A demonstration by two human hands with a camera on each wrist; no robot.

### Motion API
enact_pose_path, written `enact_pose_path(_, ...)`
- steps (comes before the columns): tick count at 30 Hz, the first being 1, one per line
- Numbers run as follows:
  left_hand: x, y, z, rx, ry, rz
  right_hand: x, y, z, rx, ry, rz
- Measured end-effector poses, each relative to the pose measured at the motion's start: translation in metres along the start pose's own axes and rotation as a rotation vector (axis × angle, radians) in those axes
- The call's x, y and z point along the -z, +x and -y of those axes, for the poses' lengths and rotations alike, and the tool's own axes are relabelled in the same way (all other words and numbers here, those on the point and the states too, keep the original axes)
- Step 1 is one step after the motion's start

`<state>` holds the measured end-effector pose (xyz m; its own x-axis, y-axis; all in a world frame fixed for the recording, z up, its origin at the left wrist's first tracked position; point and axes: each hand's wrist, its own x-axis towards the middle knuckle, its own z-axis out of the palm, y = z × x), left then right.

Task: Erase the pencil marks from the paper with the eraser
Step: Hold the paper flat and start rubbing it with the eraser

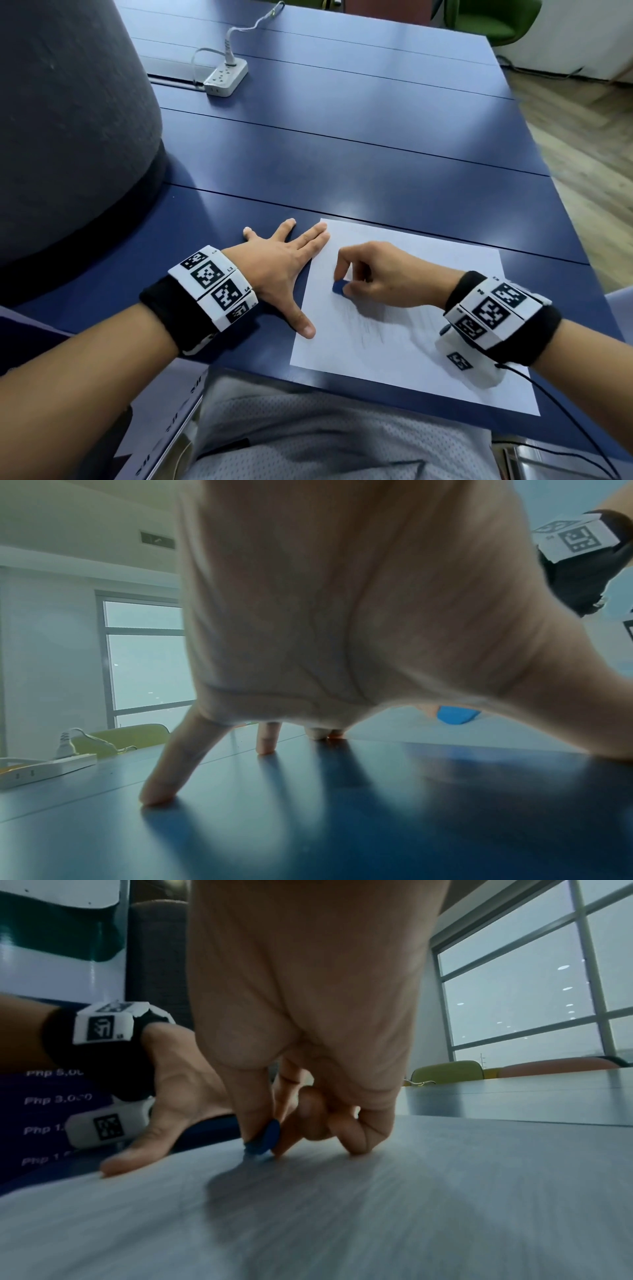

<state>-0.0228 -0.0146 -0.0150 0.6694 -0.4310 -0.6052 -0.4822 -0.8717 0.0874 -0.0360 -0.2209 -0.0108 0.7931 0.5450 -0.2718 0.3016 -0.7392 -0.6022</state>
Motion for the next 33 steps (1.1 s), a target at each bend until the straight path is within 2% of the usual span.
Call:
enact_pose_path(1, 0.0, 0.0, 0.0, -0.001, -0.001, 0.0, 0.001, 0.001, 0.0, -0.01, -0.013, -0.005)
enact_pose_path(5, 0.0, 0.0, 0.001, -0.006, -0.016, -0.004, 0.001, 0.01, -0.003, -0.081, 0.005, -0.177)
enact_pose_path(12, -0.002, 0.001, 0.002, -0.013, -0.024, -0.005, 0.002, 0.009, -0.003, -0.079, 0.049, -0.127)
enact_pose_path(17, -0.004, 0.001, 0.003, -0.013, -0.013, -0.023, -0.008, 0.012, 0.0, -0.118, 0.055, -0.242)
enact_pose_path(19, -0.001, -0.001, 0.001, -0.005, -0.022, -0.023, -0.011, 0.007, 0.004, -0.072, 0.041, -0.189)
enact_pose_path(22, -0.001, -0.002, 0.0, 0.002, -0.012, -0.018, -0.004, 0.003, 0.009, -0.043, 0.011, -0.018)
enact_pose_path(23, -0.001, -0.002, -0.001, 0.0, -0.012, -0.021, 0.0, 0.005, 0.009, -0.052, -0.003, -0.021)
enact_pose_path(26, 0.001, -0.003, -0.001, -0.007, -0.024, -0.03, 0.009, 0.017, 0.003, -0.093, -0.029, -0.167)
enact_pose_path(28, -0.001, -0.002, -0.001, -0.009, -0.02, -0.038, 0.01, 0.018, 0.001, -0.08, -0.015, -0.17)
enact_pose_path(33, -0.008, 0.0, 0.002, -0.036, -0.007, -0.045, 0.011, 0.01, 0.004, 0.019, -0.062, 0.124)
